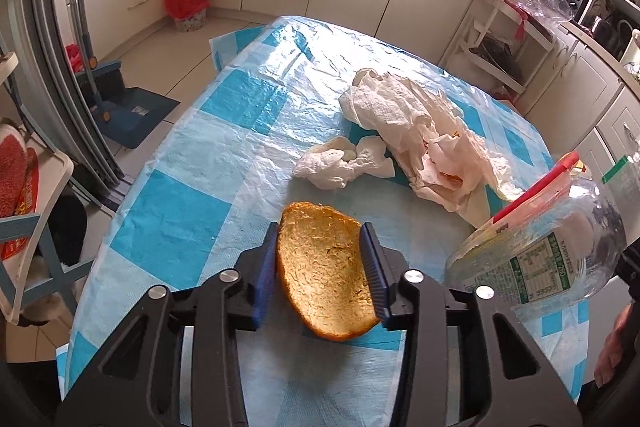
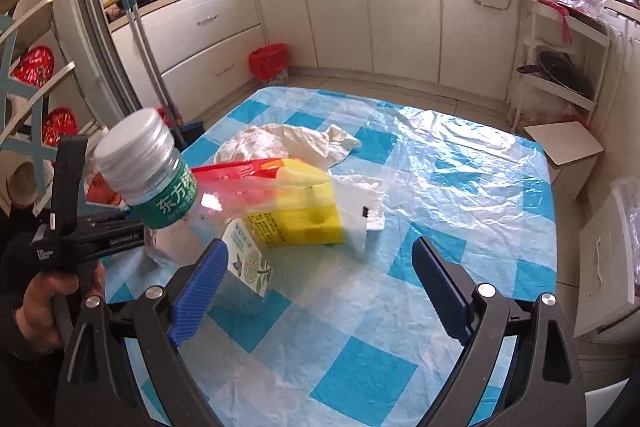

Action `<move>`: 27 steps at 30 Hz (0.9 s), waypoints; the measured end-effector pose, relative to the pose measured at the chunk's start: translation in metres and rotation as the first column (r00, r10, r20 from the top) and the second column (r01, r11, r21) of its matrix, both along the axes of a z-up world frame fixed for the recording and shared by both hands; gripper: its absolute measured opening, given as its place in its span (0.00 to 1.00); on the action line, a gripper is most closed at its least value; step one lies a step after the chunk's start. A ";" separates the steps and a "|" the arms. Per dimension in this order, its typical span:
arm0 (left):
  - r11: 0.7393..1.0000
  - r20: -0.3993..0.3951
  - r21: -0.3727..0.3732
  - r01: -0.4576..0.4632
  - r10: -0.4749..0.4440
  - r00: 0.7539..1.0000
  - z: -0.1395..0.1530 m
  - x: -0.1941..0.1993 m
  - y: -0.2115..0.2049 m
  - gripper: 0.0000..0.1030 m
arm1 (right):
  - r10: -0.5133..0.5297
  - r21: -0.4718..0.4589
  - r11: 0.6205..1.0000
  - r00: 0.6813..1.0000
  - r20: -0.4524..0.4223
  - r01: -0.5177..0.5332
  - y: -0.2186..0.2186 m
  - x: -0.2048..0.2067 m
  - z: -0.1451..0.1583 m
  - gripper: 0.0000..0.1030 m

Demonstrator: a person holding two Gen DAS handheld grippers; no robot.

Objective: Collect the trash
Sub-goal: 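Grasp the orange peel with the left tool while the right tool grasps the clear water bottle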

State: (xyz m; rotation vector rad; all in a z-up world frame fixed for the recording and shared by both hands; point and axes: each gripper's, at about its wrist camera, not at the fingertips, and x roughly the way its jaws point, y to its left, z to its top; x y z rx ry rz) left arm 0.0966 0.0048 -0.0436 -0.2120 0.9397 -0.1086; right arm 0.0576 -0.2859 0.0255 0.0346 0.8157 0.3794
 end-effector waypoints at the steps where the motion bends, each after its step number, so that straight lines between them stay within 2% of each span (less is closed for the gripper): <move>1: 1.000 -0.002 -0.006 0.006 -0.006 1.000 -0.001 0.001 -0.001 0.22 | 0.040 0.017 0.999 0.999 -0.032 -0.040 0.003 0.001 -0.004 0.87; 4: 0.999 -0.013 -0.031 0.028 -0.028 1.000 -0.003 0.003 -0.001 0.11 | 0.162 0.097 0.984 0.982 -0.101 -0.153 0.016 -0.002 -0.012 0.87; 8: 0.997 -0.019 -0.057 0.042 -0.043 0.999 -0.003 0.001 -0.001 0.09 | 0.234 0.074 0.971 0.968 -0.086 -0.228 0.037 -0.011 -0.012 0.87; 15: 0.994 -0.001 -0.048 0.095 -0.095 0.995 0.001 -0.008 -0.012 0.07 | 0.218 0.051 0.975 0.976 -0.005 -0.218 0.059 -0.014 -0.008 0.87; 21: 0.994 0.006 -0.058 0.096 -0.095 0.995 0.007 -0.015 -0.007 0.07 | 0.203 0.029 0.978 0.978 0.045 -0.204 0.075 -0.006 -0.010 0.86; 24: 0.994 -0.010 -0.066 0.087 -0.088 0.996 0.005 -0.013 0.000 0.07 | 0.215 0.039 0.976 0.976 0.025 -0.216 0.074 -0.002 -0.014 0.61; 25: 0.994 -0.019 -0.071 0.082 -0.084 0.996 0.003 -0.012 0.001 0.08 | 0.209 0.029 0.977 0.978 0.027 -0.210 0.074 -0.003 -0.013 0.56; 27: 0.994 -0.030 -0.081 0.070 -0.073 0.997 0.001 -0.012 0.004 0.08 | 0.218 0.026 0.975 0.976 0.026 -0.219 0.072 -0.007 -0.010 0.54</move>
